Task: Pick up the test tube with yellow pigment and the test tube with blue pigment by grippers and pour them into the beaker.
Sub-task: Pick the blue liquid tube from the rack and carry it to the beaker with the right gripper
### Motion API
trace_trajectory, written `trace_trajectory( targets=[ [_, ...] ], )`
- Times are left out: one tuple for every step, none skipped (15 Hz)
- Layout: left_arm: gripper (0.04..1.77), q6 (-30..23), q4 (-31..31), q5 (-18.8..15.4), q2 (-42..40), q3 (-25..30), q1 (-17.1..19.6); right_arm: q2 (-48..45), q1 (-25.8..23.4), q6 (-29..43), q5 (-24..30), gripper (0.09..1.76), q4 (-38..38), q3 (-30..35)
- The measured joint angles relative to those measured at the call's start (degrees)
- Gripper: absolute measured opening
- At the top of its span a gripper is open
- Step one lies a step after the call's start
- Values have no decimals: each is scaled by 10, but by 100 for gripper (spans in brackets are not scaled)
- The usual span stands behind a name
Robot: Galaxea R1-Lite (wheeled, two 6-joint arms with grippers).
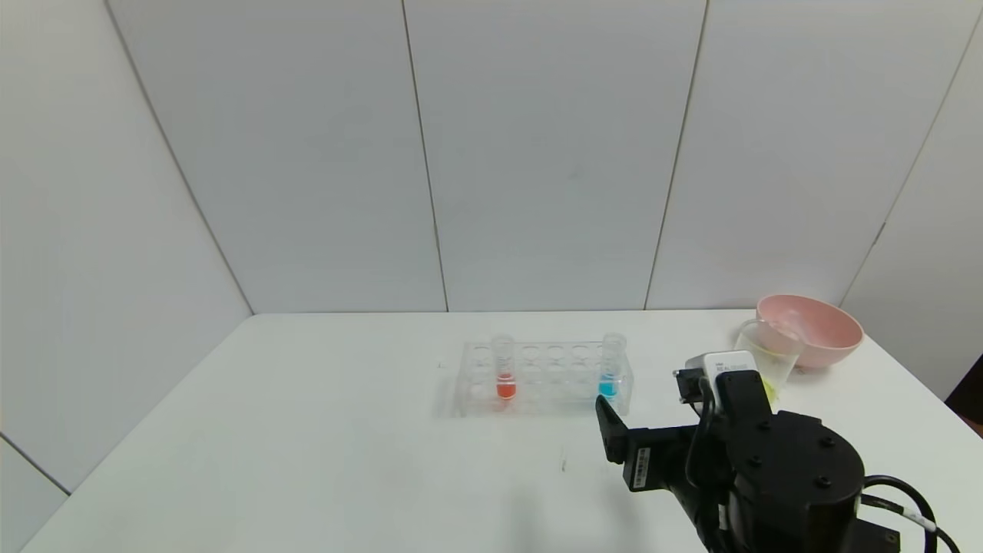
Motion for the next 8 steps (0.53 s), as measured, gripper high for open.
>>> trace_trajectory(
  targets=[
    [176,0,0,0,0,0,0,6,0,0,0,170,0,-1],
    [176,0,0,0,0,0,0,14,0,1,0,170,-1,-3],
    [176,0,0,0,0,0,0,19,-2,0,0,170,-1,-5],
    [176,0,0,0,0,0,0,26,-5,0,1,170,-4,-11],
    [176,0,0,0,0,0,0,34,-8,-2,1,170,-10,-18],
    [176,0,0,0,0,0,0,43,-12,-8,2,170,-15,-25],
    [176,0,0,0,0,0,0,53,-15,-14,3,170,-23,-32],
    [176,0,0,0,0,0,0,63,-18,-24,4,170,-31,-40]
  ],
)
